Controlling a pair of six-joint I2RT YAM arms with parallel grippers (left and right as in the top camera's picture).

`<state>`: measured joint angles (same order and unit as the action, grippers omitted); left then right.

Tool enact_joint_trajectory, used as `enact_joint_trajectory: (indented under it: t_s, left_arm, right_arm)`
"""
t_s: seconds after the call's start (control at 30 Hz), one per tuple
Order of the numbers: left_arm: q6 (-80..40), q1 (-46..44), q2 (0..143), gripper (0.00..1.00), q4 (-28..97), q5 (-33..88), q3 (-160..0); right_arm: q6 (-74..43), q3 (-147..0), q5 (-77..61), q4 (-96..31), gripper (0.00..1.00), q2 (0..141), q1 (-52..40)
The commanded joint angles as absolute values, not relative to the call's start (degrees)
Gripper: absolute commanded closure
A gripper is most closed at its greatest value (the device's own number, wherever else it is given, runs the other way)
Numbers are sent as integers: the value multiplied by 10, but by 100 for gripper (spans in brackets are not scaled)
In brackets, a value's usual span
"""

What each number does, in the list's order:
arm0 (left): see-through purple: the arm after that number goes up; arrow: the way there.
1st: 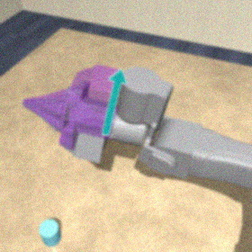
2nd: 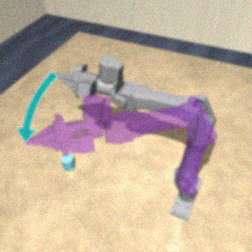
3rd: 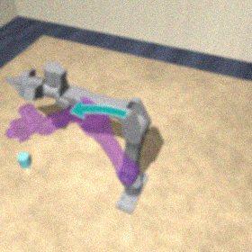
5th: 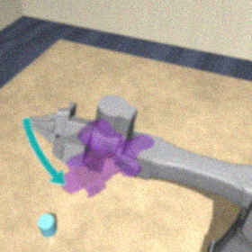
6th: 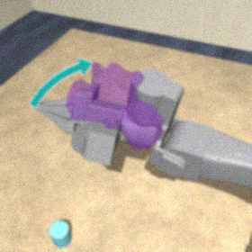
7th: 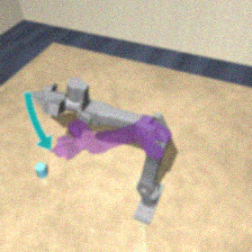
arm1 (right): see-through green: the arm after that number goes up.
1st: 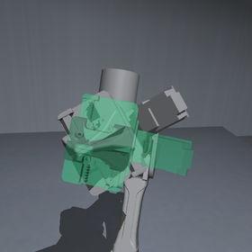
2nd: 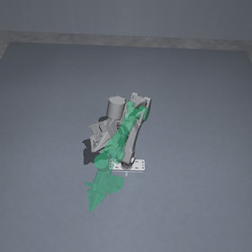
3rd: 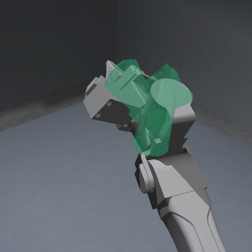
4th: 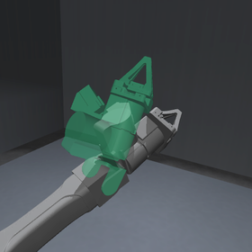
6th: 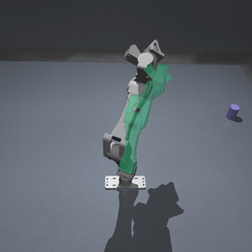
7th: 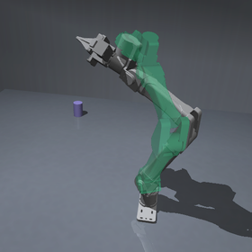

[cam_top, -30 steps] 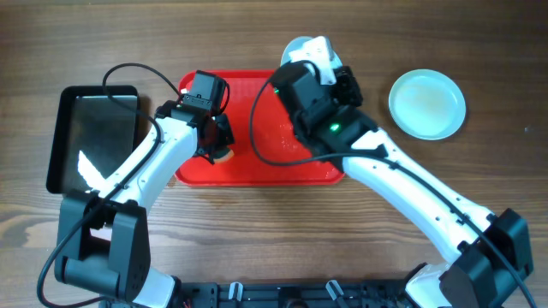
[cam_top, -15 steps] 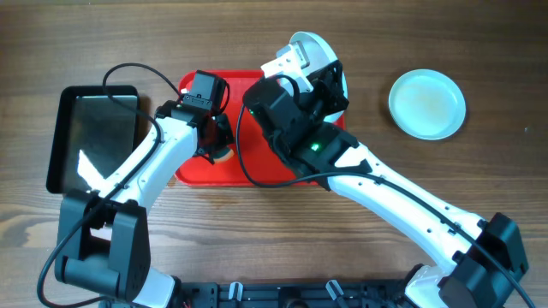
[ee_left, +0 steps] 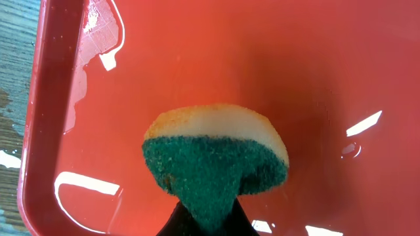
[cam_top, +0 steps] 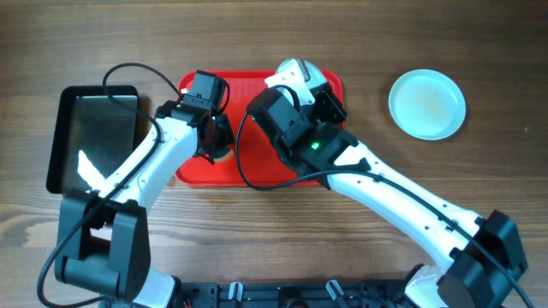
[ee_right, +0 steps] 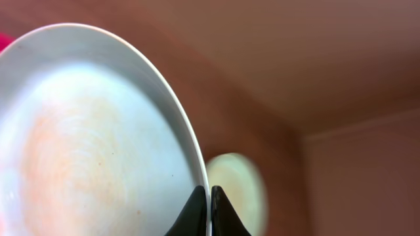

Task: Clean dirty plates on tray and stack at the side
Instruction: 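Lift the plate with the right gripper and carry it rightward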

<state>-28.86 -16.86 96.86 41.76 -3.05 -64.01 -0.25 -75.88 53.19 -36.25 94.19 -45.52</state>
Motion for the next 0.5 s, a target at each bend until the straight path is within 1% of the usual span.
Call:
enact_joint_trajectory:
  t_s: [0.0, 0.07, 0.13, 0.17, 0.2, 0.27, 0.3, 0.37, 0.43, 0.47]
  left_arm:
    - [-294, -166, 974, 96, 416, -24, -637]
    - [-289, -166, 974, 96, 417, -24, -637]
    - [-290, -166, 974, 96, 409, -23, -637]
    - [-290, -166, 974, 96, 400, -17, -637]
    - [-290, -166, 974, 96, 395, 3, -637]
    - [-290, -166, 974, 96, 393, 19, -637]
    - [-290, -166, 974, 96, 393, 19, -637]
    - [-290, -166, 974, 96, 394, 19, -637]
    - [-290, -166, 974, 96, 396, 19, -637]
    - [-290, -166, 974, 96, 397, 19, -637]
  right_arm:
    - [-149, -755, 351, -373, 96, 944, -414]
    - [-153, -766, 319, -405, 96, 900, -390]
    - [-141, -756, 303, -401, 96, 883, -382]
    - [-75, -748, 330, -411, 96, 901, -380]
    - [-71, -747, 373, -441, 96, 914, -380]
    - [-138, -749, 453, -487, 96, 905, -378]
    - [-142, -751, 447, -482, 96, 892, -371]
    - [-155, -755, 362, -453, 96, 840, -317]
    - [-156, -755, 168, -432, 96, 786, -193]
    - [-156, -755, 71, -429, 96, 775, -117]
